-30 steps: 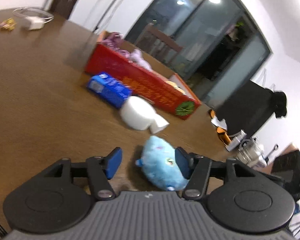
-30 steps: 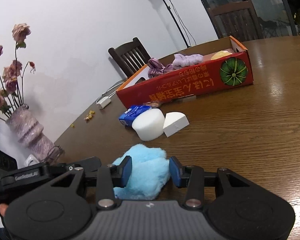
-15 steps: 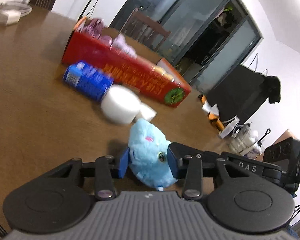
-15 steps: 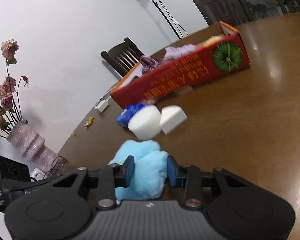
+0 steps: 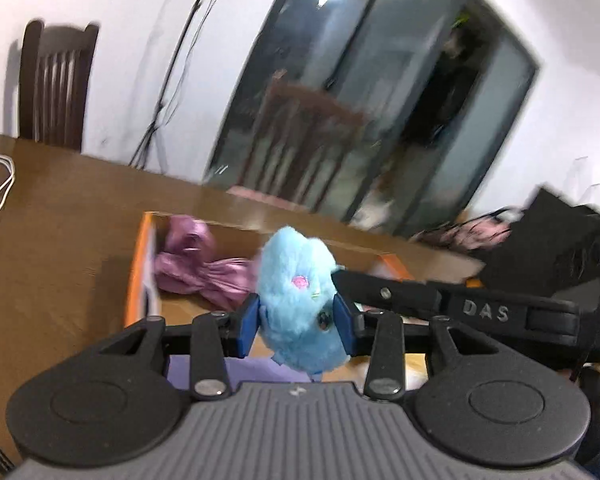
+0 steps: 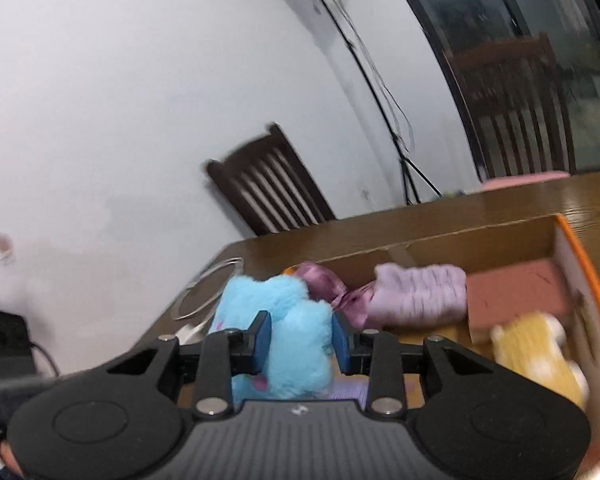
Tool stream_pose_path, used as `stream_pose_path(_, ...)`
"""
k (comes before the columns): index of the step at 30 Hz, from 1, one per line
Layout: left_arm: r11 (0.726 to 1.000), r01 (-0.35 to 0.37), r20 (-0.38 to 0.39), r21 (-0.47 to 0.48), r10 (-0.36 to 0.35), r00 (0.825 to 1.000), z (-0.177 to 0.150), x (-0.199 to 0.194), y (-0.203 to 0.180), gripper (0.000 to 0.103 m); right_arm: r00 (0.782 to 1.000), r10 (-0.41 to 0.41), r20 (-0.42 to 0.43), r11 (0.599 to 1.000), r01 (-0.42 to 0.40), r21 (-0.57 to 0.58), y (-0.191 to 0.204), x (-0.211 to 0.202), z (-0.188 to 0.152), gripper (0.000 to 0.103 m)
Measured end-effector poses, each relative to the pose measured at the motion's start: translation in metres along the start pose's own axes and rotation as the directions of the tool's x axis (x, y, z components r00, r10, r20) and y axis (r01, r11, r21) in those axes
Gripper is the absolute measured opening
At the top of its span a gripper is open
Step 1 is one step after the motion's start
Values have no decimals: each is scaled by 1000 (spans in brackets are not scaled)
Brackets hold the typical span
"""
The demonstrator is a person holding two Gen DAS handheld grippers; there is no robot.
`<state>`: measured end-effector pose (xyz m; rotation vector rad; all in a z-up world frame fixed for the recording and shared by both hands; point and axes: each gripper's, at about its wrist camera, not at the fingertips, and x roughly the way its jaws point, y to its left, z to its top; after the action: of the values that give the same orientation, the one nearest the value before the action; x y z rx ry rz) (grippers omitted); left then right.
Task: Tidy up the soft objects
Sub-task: 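Carry the blue plush with the right gripper into the box and release, then withdraw the right gripper from the box toward the white round sponge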
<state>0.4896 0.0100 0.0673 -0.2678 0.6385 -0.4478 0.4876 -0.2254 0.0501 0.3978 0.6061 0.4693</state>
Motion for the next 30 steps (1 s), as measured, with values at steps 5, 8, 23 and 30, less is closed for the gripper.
stream_pose_path(5,974,-174,-79,142,186,979,5,53,15,42,980,-38,-198,995,56,88,-22,88,13,24)
stream_pose_path(8,971,-170,-105,167,189,976,-3,55,21,43,963,-53,-265,991,83,105,-29,113,3,24)
stream_pose_path(23,955,-236,126,179,215,968,-22,-88,0,74,997,-71,-26,988,66,-140,8,-45,7,59)
stream_pose_path(30,953,-245,251,181,196,948,-78,-171,-27,84,975,-118,187,940,170,-295,47,-155,-45,70)
